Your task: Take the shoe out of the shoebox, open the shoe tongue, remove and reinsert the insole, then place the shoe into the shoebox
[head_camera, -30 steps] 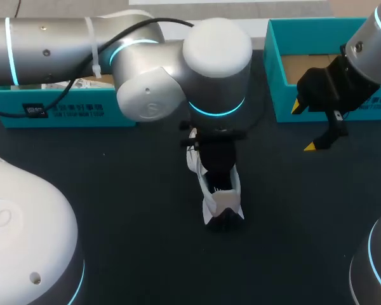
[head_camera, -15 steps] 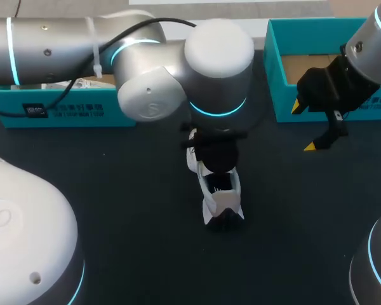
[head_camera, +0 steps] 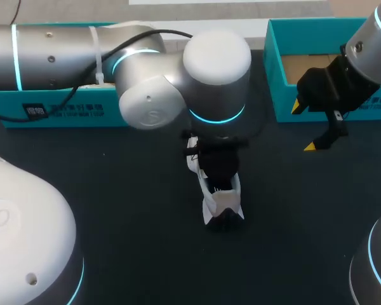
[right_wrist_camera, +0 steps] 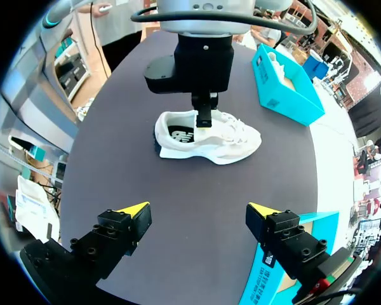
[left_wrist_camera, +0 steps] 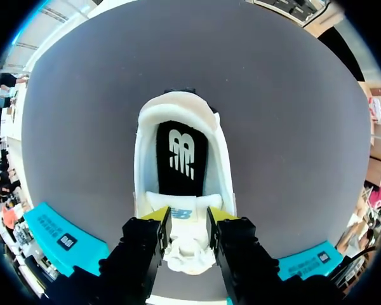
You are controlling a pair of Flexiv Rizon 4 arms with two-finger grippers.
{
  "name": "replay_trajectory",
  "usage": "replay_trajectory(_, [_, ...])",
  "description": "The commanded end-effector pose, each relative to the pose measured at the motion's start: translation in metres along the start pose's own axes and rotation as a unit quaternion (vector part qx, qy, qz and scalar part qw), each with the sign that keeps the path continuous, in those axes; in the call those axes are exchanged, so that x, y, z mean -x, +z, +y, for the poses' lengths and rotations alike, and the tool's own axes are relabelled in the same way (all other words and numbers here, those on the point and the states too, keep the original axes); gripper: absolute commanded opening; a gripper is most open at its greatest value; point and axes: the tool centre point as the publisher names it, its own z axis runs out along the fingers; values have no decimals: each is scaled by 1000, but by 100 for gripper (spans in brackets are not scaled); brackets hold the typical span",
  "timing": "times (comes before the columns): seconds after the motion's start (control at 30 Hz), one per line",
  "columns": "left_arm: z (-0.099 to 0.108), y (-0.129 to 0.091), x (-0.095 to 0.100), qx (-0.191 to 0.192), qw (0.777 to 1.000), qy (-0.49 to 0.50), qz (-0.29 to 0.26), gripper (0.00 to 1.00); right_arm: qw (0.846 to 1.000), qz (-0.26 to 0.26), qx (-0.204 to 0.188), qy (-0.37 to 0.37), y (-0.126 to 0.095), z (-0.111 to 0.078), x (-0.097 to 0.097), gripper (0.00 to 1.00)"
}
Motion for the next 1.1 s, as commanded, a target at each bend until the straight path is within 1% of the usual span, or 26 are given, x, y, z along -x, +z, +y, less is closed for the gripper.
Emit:
replay_trajectory(0.03, [-1,4,3,-2,1000,-2,4,36,1000,1,-1,0,1,1,1,100])
replay_trajectory(0.3, [3,-23,-1,0,1000,-24,-15,37,1000,1,-1,0,1,1,1,100])
replay_trajectory(0.47, [7,-33,-6,2,999,-29,-14,40,1000,1,-1,0,1,1,1,100])
replay_trajectory(0.73, [12,-37,-8,2,999,-34,-11,42,1000,1,-1,0,1,1,1,100])
replay_trajectory(1.0, [9,-40,-10,-4,999,-46,-13,42,1000,1,-1,0,1,1,1,100])
replay_trajectory(1.1, [10,-41,-12,-15,998,-67,-13,41,1000,1,-1,0,1,1,1,100])
